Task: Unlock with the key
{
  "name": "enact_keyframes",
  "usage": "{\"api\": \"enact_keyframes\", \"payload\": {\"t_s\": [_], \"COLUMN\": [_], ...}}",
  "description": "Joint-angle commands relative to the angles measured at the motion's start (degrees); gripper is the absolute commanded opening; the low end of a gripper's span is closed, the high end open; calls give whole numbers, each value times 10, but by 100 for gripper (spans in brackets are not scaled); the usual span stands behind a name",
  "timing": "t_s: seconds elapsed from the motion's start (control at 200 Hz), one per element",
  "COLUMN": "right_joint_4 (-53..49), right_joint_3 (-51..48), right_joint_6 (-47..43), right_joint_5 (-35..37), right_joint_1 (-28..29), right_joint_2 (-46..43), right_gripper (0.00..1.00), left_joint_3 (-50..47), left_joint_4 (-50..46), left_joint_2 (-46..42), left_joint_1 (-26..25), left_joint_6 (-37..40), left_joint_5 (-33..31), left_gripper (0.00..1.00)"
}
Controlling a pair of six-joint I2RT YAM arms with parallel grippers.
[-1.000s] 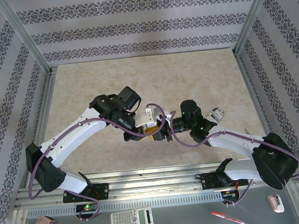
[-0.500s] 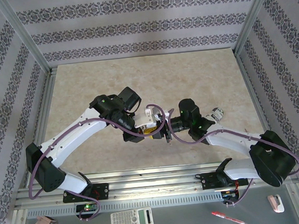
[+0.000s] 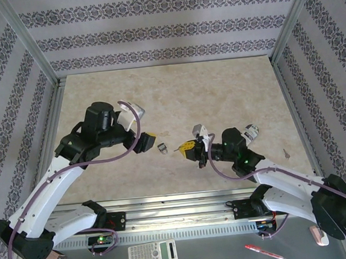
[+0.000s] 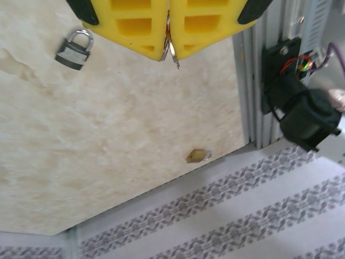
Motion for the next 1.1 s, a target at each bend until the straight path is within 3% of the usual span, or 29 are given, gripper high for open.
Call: {"api": "enact_keyframes", "payload": {"t_s": [0.0,0.075,0.285,0.495,0.779,0.974,1.094], "right_joint_4": [3,2,27,81,93,91,109], "right_joint_3": [-29,-41,-66,-82,-62,-36,-13], "right_joint_6": [38,50,74,66,46,52,70], "right_joint_5": [81,100,137,157,157,155,150], "right_joint_1": [6,7,8,14,29,28,28], "right_joint_2": [-43,-65,-105,-103,-84,-73,-55], "right_gripper": [0,0,0,0,0,0,0], "left_joint_3": [-15,-30,-108,-149,-170,-185,-240], "left_joint_4": [30,17,61,118,336,454,572], "left_joint_2": [31,44,66,94,81,76,60], "left_joint_1": [7,7,7,-3,-45,-75,-77], "left_joint_6": [-140,-207,-371,-487,-624,-589,-571], "left_joint_5": [-47,-77,-58,-31,10,41,59], "left_gripper": [100,100,100,97,88,72,71]}}
